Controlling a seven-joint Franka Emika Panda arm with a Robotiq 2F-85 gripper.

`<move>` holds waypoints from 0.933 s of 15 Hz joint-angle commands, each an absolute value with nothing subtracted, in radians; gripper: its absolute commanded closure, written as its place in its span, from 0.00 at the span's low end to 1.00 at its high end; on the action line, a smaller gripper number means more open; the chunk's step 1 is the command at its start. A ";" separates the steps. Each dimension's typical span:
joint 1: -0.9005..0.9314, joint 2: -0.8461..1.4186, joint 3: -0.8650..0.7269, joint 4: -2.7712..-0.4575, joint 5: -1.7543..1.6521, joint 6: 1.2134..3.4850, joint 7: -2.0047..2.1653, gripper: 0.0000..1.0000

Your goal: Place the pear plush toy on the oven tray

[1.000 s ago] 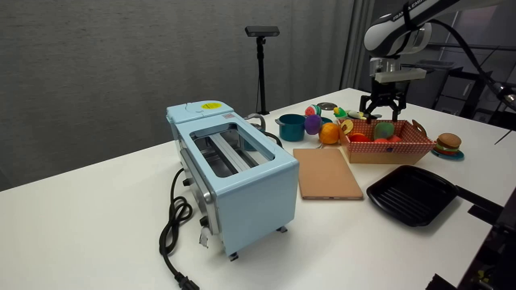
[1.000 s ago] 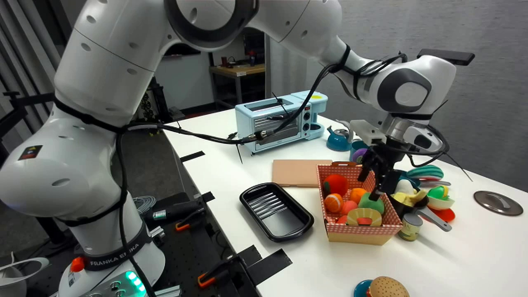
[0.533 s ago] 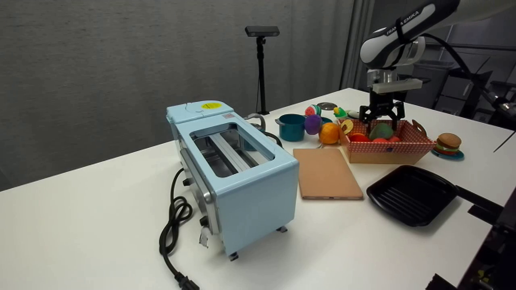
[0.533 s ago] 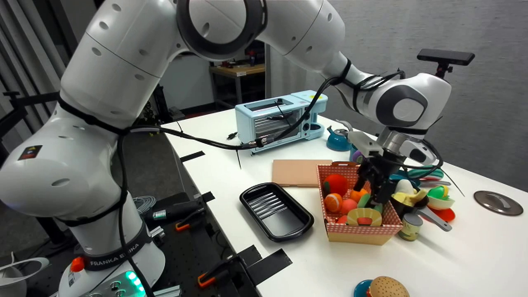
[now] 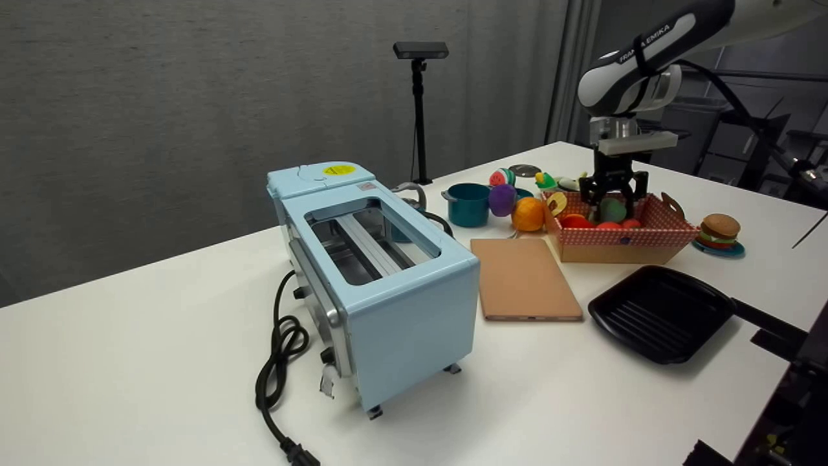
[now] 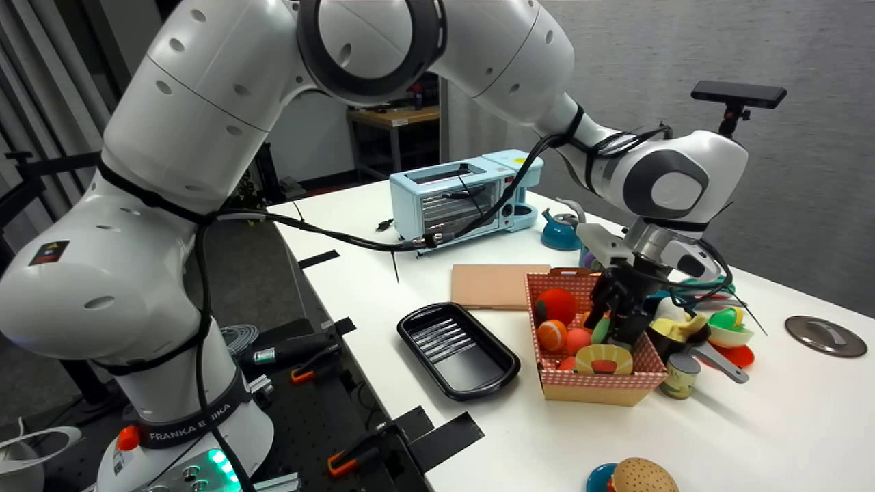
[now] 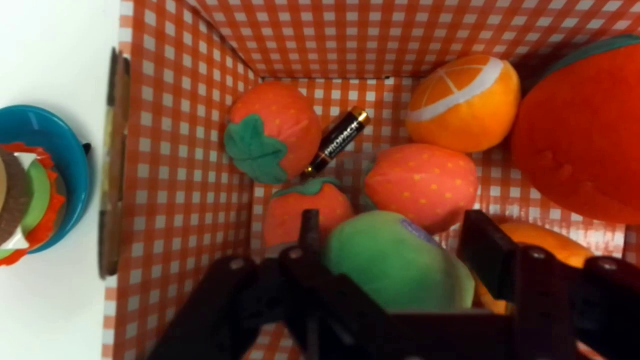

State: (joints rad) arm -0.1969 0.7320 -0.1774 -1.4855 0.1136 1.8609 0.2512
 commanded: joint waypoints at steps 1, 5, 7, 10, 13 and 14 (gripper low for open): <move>-0.208 0.749 -0.170 -1.447 0.123 1.832 0.254 0.58; -0.205 0.747 -0.171 -1.450 0.120 1.834 0.256 0.84; -0.199 0.730 -0.171 -1.465 0.116 1.838 0.257 0.97; -0.167 0.667 -0.174 -1.536 0.095 1.866 0.268 0.98; -0.122 0.586 -0.170 -1.619 0.065 1.875 0.266 0.96; -0.103 0.545 -0.168 -1.661 0.051 1.882 0.268 0.96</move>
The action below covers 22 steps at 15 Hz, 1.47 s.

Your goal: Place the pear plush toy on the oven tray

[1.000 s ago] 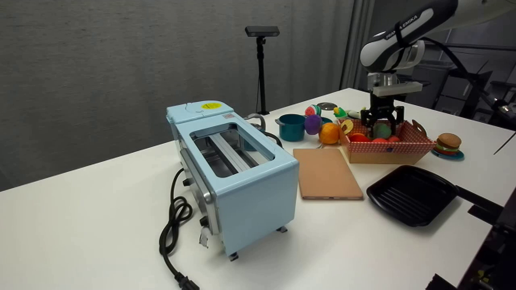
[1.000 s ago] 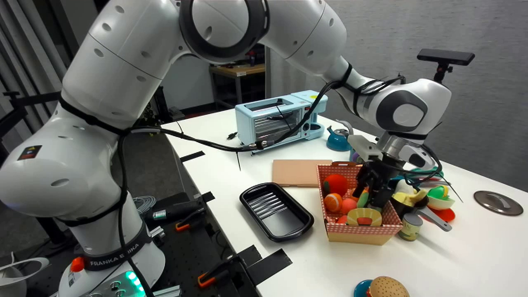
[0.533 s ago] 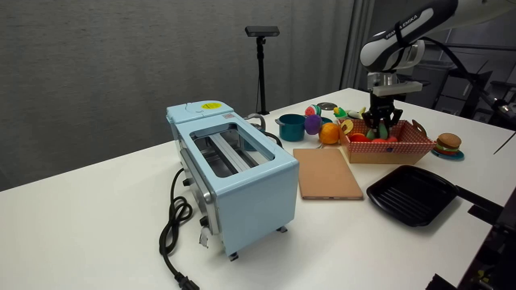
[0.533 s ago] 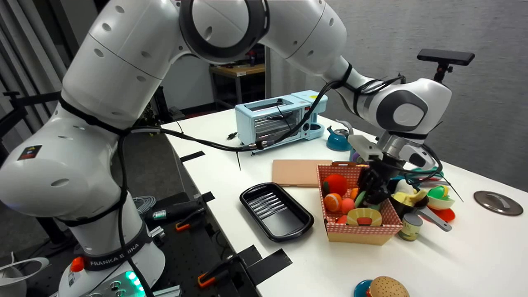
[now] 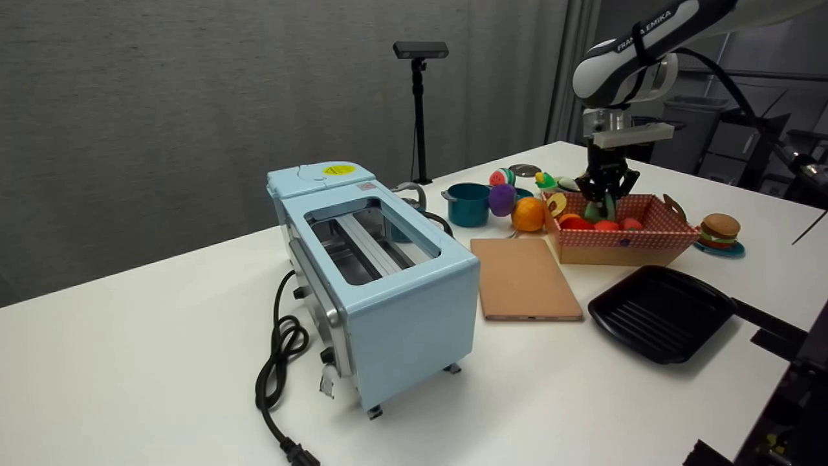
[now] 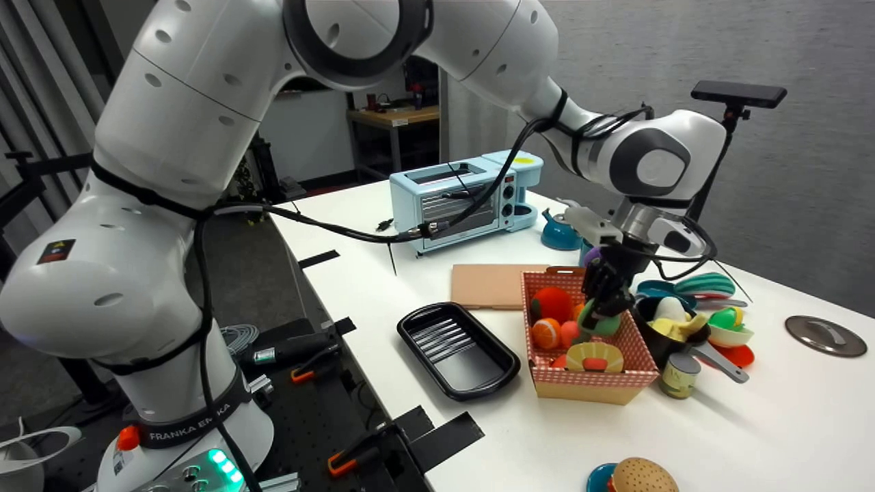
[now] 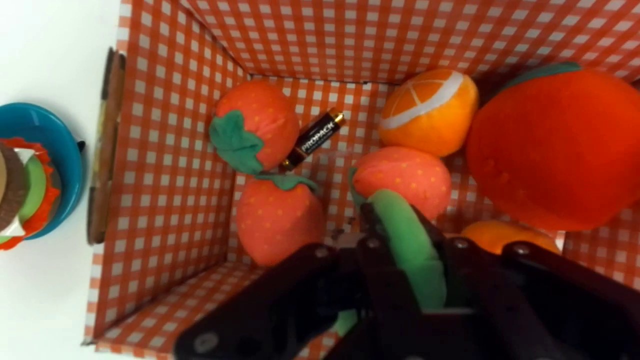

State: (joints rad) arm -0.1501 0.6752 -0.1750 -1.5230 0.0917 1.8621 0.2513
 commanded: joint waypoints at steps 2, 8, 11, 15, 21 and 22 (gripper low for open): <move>-0.069 0.461 -0.164 -1.744 0.023 1.887 0.273 0.96; -0.012 0.208 -0.141 -1.999 -0.022 1.881 0.309 0.96; -0.010 0.093 -0.122 -2.115 -0.027 1.872 0.321 0.96; -0.015 -0.044 -0.092 -2.268 -0.023 1.864 0.330 0.96; -0.013 -0.184 -0.033 -2.444 0.022 1.845 0.307 0.96; -0.012 -0.201 -0.024 -2.462 0.028 1.837 0.304 0.59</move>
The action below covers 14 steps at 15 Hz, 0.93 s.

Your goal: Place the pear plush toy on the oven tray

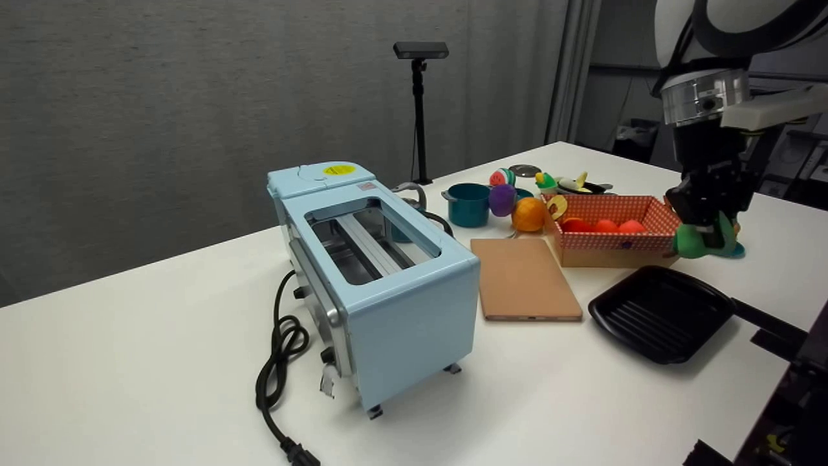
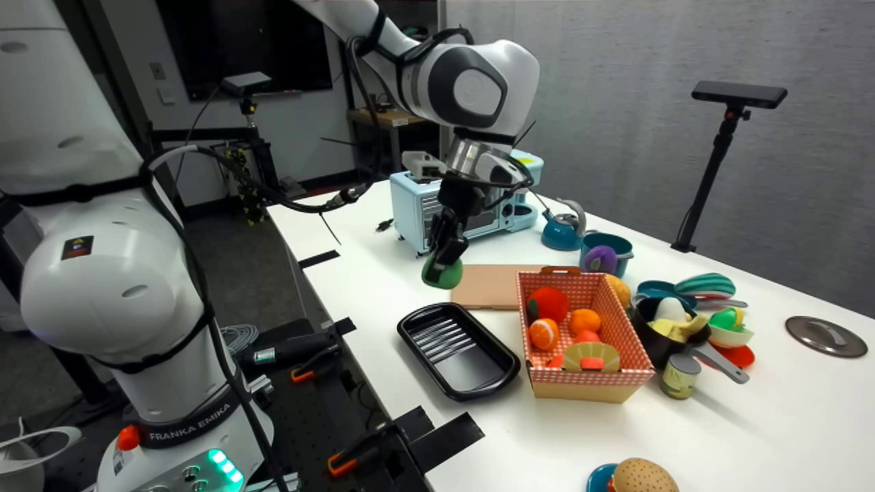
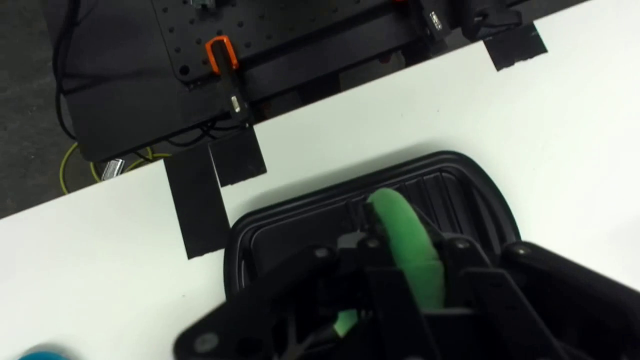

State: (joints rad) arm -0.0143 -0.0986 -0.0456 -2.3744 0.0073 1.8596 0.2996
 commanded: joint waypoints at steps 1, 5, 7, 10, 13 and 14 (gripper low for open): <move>-0.013 -0.216 -0.017 -2.477 0.031 1.831 0.302 0.57; -0.010 -0.256 0.004 -2.499 0.035 1.777 0.269 0.29; -0.011 -0.265 0.010 -2.497 0.031 1.753 0.253 0.13; -0.015 -0.273 0.009 -2.491 0.027 1.729 0.227 0.00; -0.018 -0.286 0.005 -2.489 0.024 1.709 0.200 0.00; -0.019 -0.291 0.004 -2.488 0.023 1.705 0.195 0.00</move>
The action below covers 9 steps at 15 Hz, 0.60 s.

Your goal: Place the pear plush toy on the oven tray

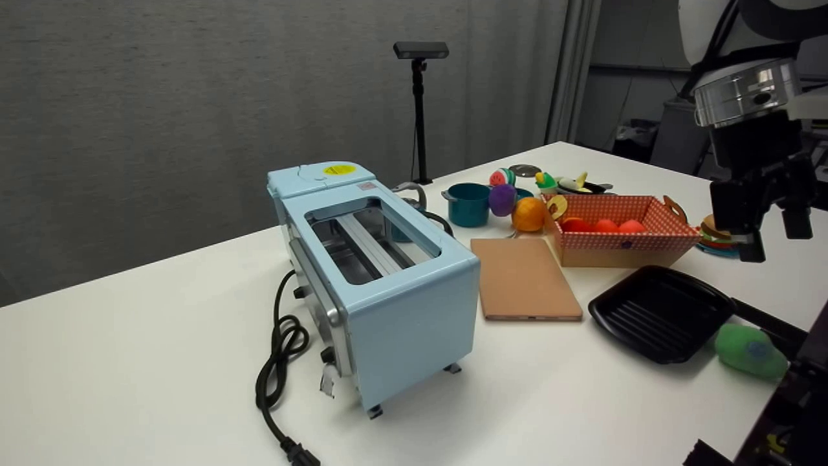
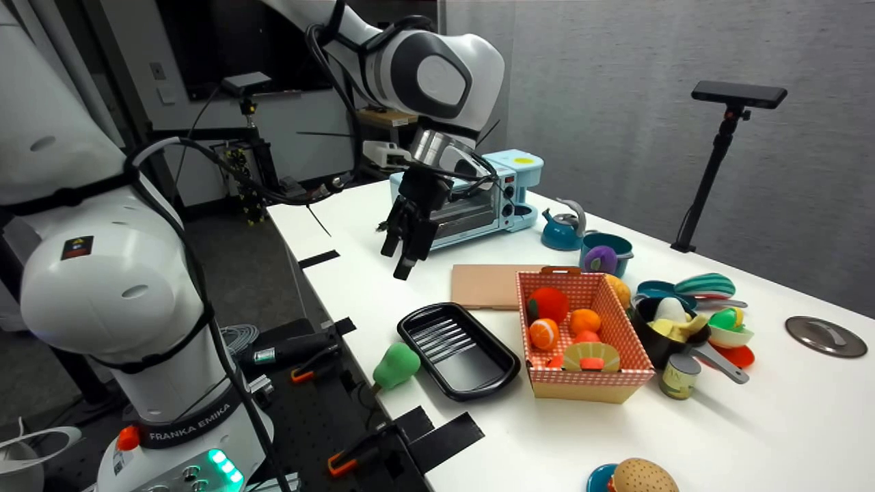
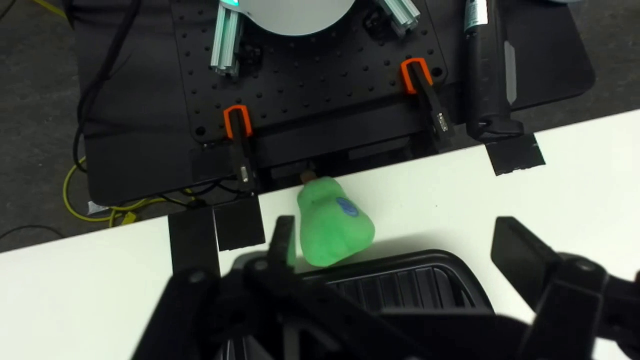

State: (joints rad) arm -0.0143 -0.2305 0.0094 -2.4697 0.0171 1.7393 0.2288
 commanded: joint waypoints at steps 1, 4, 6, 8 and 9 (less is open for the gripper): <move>-0.020 -0.298 0.002 -2.488 0.021 1.700 0.188 0.00; -0.025 -0.315 -0.009 -2.486 0.033 1.689 0.172 0.00; -0.022 -0.264 0.002 -2.468 0.019 1.717 0.197 0.00; -0.022 -0.262 0.002 -2.467 0.018 1.715 0.196 0.00; -0.022 -0.258 0.002 -2.467 0.018 1.716 0.197 0.00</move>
